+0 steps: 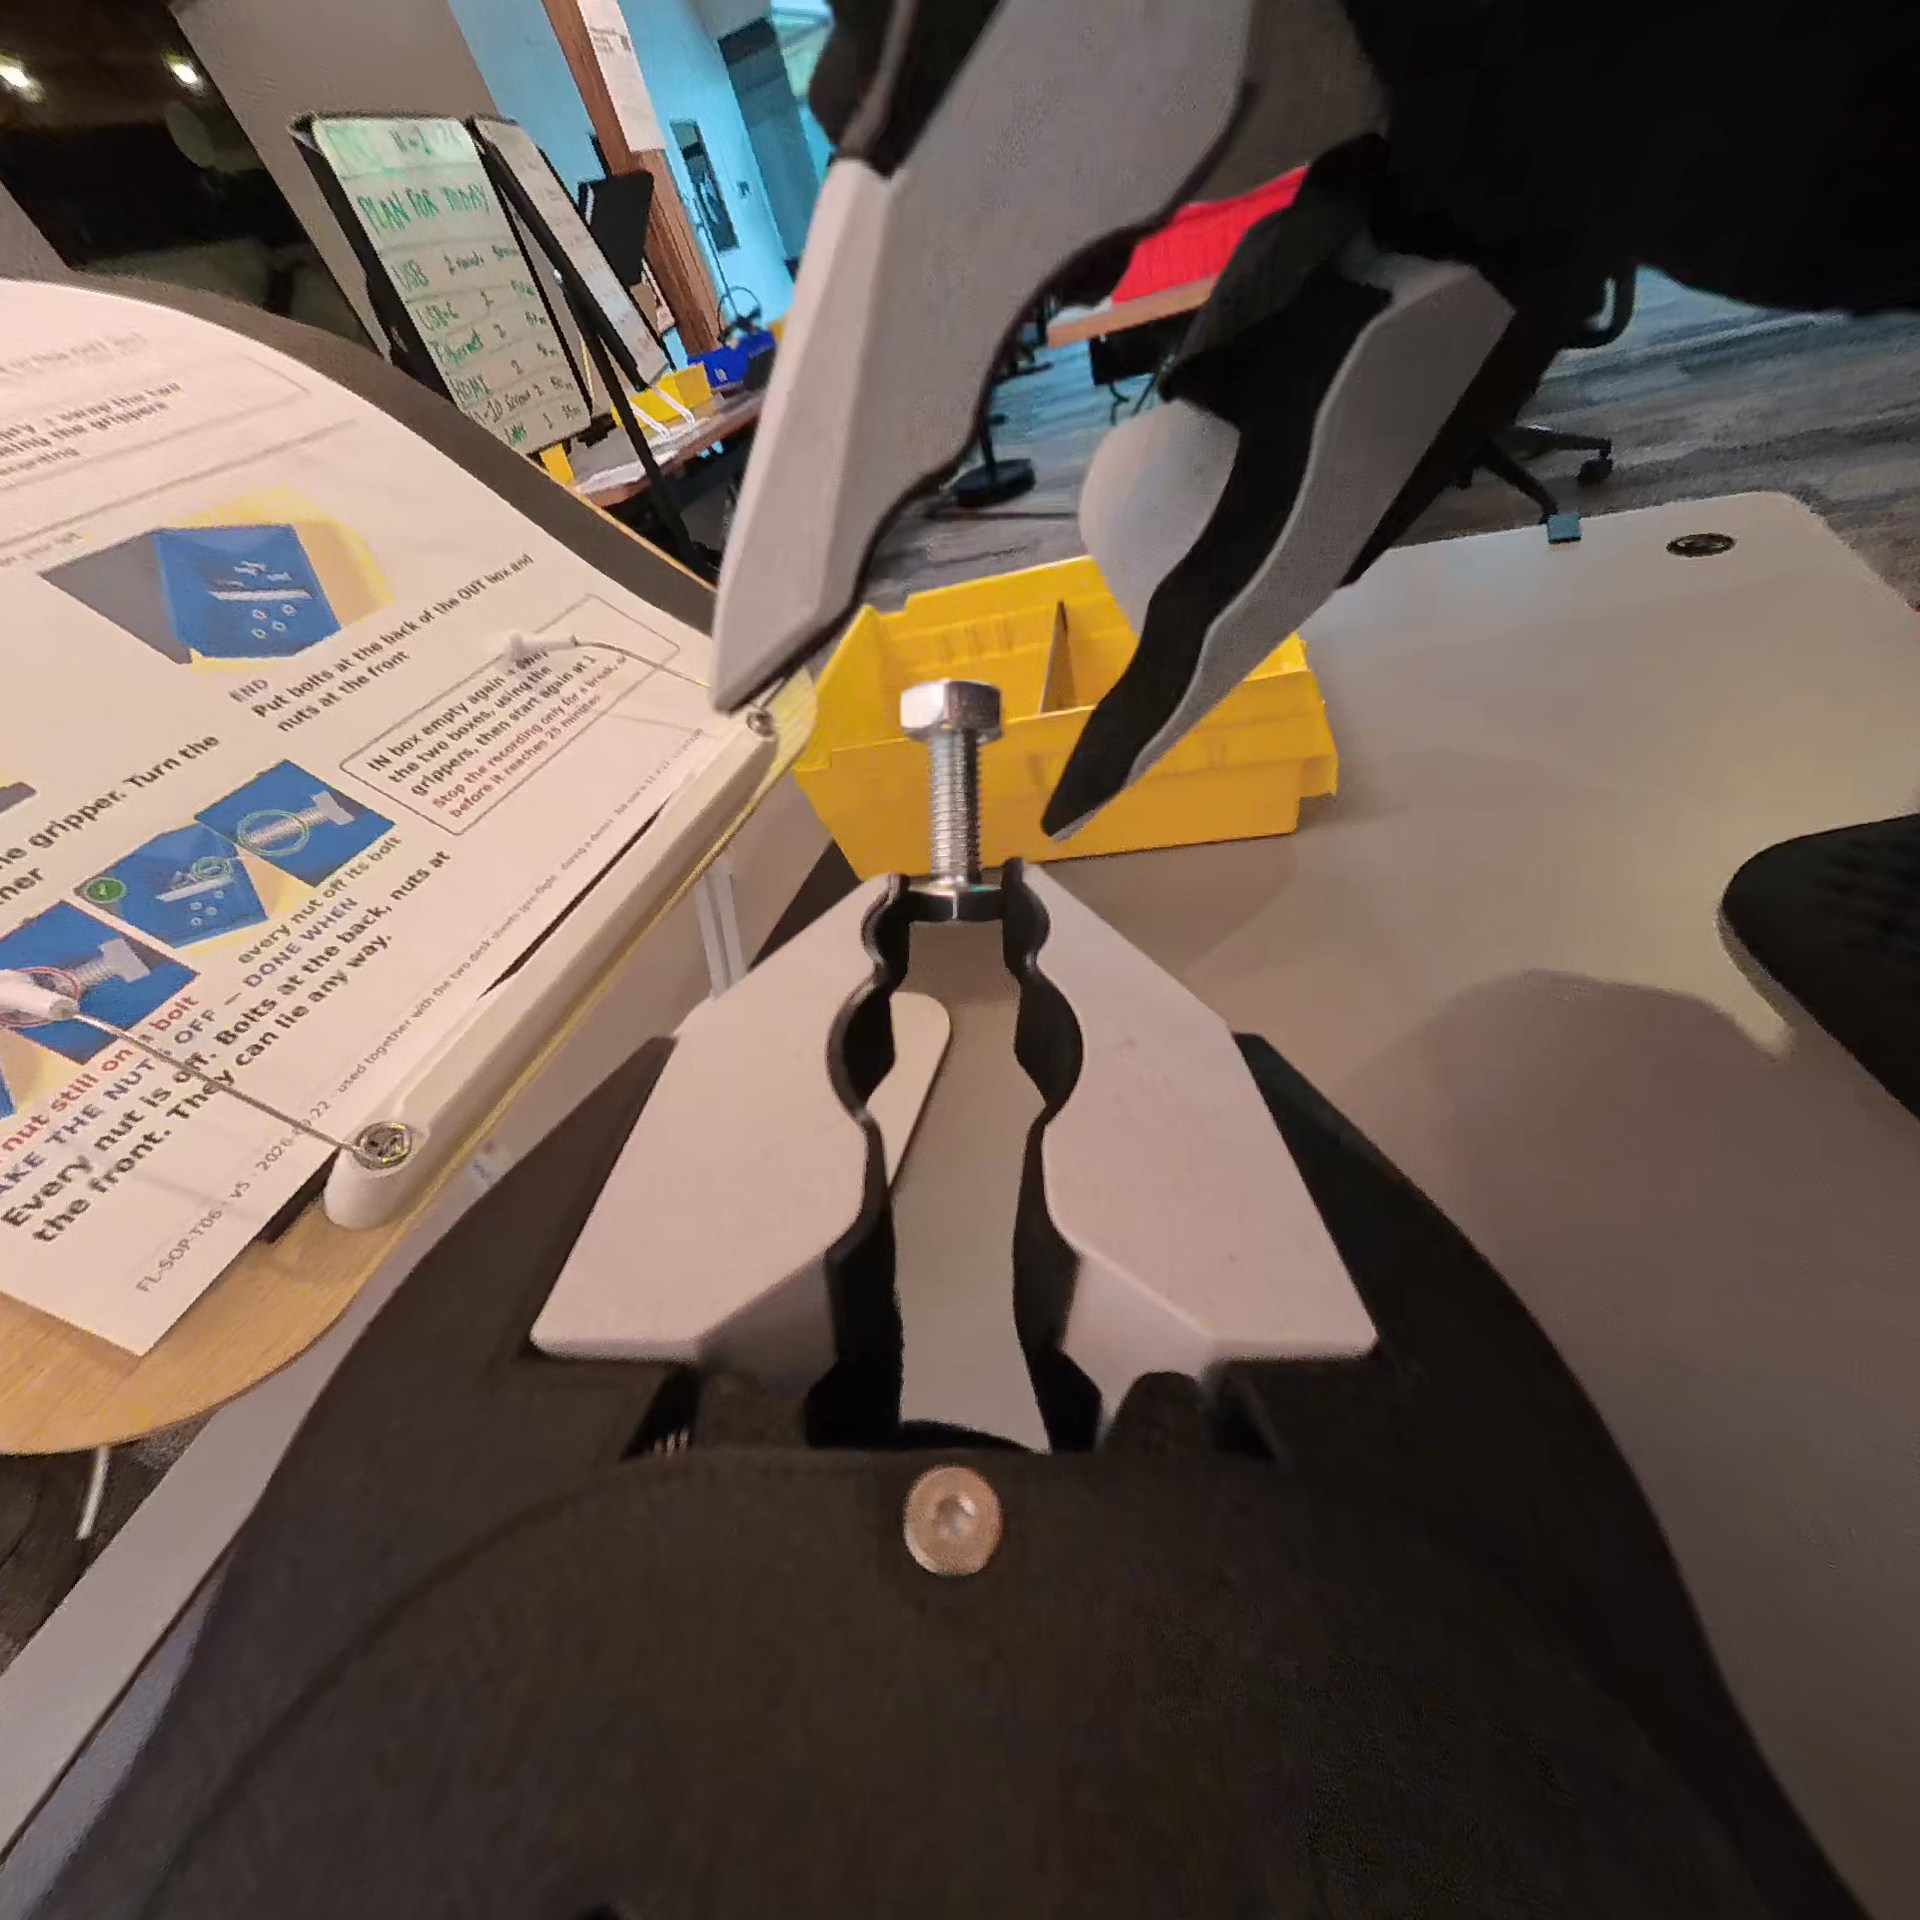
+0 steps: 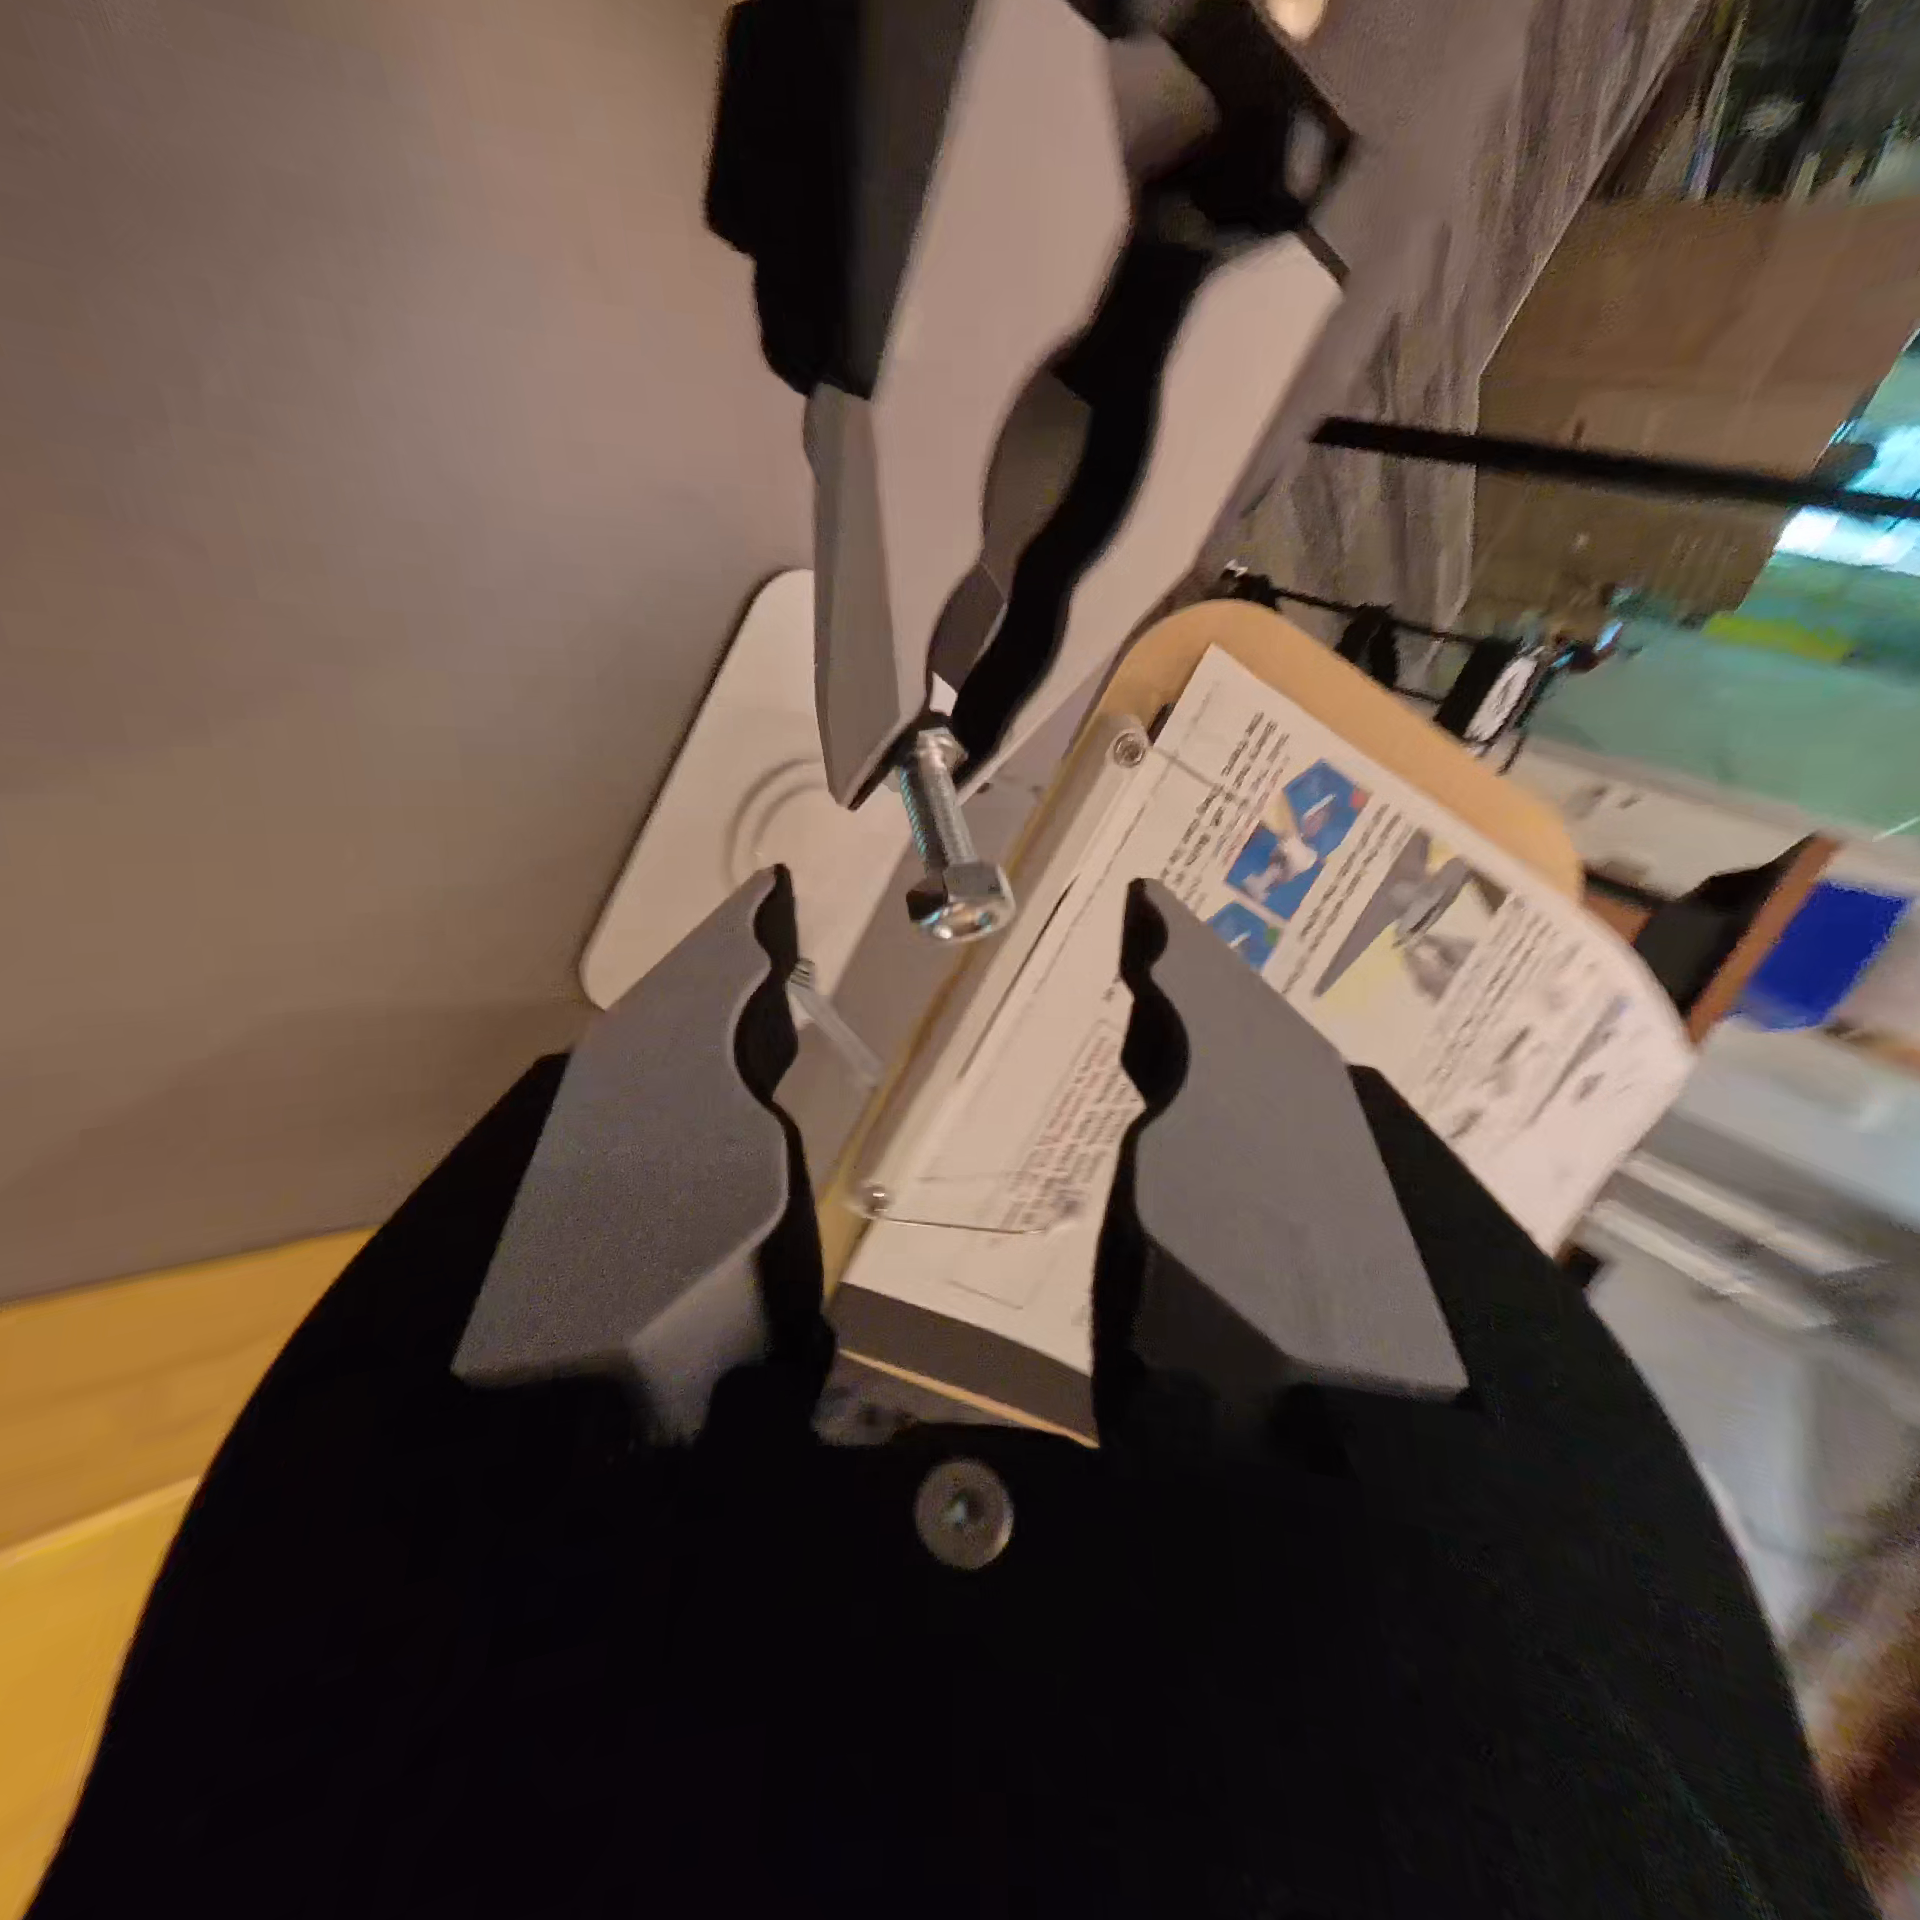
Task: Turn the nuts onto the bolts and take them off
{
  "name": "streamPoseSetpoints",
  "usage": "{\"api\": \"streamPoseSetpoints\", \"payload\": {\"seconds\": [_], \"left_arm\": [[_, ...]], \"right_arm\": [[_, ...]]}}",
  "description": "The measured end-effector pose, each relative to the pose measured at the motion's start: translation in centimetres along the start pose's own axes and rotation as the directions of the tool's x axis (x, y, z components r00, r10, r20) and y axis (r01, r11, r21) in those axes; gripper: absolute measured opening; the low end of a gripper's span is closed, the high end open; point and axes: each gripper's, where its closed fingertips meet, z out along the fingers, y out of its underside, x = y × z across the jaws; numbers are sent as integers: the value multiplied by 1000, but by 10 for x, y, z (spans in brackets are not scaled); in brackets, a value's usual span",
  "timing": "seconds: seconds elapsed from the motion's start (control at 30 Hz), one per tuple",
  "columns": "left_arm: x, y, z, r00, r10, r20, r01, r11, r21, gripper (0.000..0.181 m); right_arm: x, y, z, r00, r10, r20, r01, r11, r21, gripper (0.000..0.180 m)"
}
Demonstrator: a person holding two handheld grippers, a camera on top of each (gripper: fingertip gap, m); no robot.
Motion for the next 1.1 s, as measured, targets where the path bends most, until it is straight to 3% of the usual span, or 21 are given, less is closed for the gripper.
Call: {"api": "streamPoseSetpoints", "payload": {"seconds": [0.07, 0.13, 0.2, 0.27, 0.43, 0.6, 0.73, 0.83, 0.97, 1.1], "left_arm": [[-3, -2, -1, 999, 22, 34, -22, 1000, 2, 16], [-6, -5, -2, 997, 45, 65, -46, 999, 8, 16], [-9, -9, -3, 993, 62, 103, -64, 998, 19, 16], [-11, -12, -3, 989, 76, 128, -80, 996, 27, 16], [-11, -12, 0, 975, 138, 172, -138, 990, -13, 16], [-8, -12, 4, 971, 161, 178, -159, 987, -25, 16], [-7, -10, 6, 970, 171, 175, -167, 985, -38, 16], [-4, -9, 7, 974, 163, 157, -160, 987, -37, 16], [2, -6, 10, 987, 130, 96, -127, 991, -32, 16], [8, -3, 12, 996, 85, 34, -84, 996, -28, 16]], "right_arm": [[1, 3, -5, 978, 205, 27, -206, 977, 56, 56], [-1, 2, -8, 887, 446, 116, -459, 878, 136, 53], [0, 1, -11, 731, 645, 223, -682, 703, 200, 49], [1, -4, -15, 570, 748, 340, -822, 512, 251, 45], [3, -10, -16, 296, 800, 522, -951, 192, 244, 39], [6, -5, -16, 252, 803, 541, -958, 129, 254, 18], [3, -3, -16, 276, 797, 538, -955, 163, 250, 16], [-1, -3, -16, 366, 774, 517, -928, 260, 268, 16], [-9, -3, -16, 634, 648, 421, -772, 558, 304, 16], [-17, 1, -14, 878, 388, 279, -461, 841, 282, 16]]}}
